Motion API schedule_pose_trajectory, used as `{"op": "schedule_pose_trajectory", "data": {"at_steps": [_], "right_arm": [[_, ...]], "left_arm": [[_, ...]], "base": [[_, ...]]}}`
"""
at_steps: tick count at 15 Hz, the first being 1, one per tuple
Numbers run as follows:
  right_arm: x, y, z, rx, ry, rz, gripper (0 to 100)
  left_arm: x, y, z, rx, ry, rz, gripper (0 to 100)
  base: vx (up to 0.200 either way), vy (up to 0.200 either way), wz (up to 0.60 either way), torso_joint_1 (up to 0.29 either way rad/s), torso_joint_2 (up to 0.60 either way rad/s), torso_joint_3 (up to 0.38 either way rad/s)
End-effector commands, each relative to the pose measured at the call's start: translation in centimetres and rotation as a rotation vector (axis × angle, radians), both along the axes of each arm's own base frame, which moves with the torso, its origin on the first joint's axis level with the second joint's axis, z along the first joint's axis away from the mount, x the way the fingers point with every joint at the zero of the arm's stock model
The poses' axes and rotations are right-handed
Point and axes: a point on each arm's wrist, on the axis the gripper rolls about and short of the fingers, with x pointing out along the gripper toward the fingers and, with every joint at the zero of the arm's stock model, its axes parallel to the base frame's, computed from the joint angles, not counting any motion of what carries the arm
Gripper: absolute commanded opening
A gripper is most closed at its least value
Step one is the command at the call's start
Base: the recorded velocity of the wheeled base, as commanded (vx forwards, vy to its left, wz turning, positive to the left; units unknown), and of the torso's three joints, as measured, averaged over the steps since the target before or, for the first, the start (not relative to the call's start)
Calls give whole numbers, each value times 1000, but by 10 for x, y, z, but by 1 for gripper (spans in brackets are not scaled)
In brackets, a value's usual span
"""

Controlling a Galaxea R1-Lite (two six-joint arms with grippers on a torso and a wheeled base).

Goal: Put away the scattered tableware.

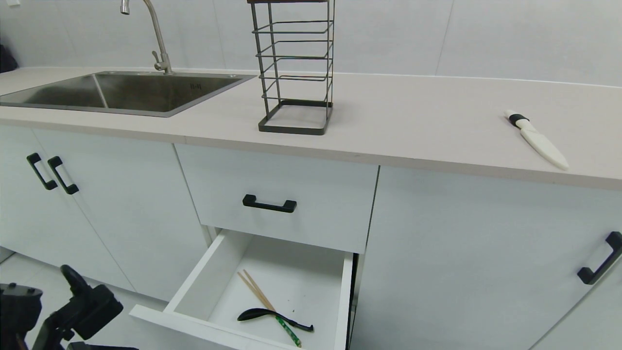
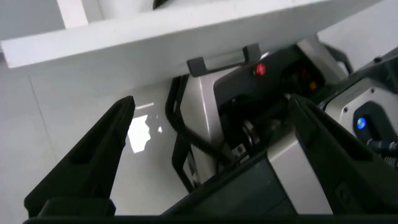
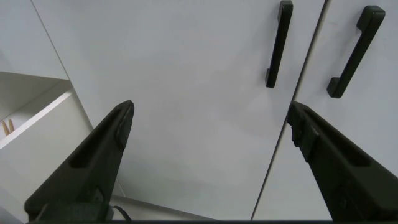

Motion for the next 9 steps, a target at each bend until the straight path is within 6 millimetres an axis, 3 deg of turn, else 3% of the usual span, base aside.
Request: {"op": "schedule_pose_trajectory", "data": {"at_steps": [1,9], "right_arm": [[0,0,0,0,3,1,100],[0,0,0,0,3,1,100]], "left_arm": [[9,1,-7,7,71,20,100],[37,6,-8,51,78,113,100]], "base": [[0,0,0,0,0,0],[0,0,0,0,0,0]]}}
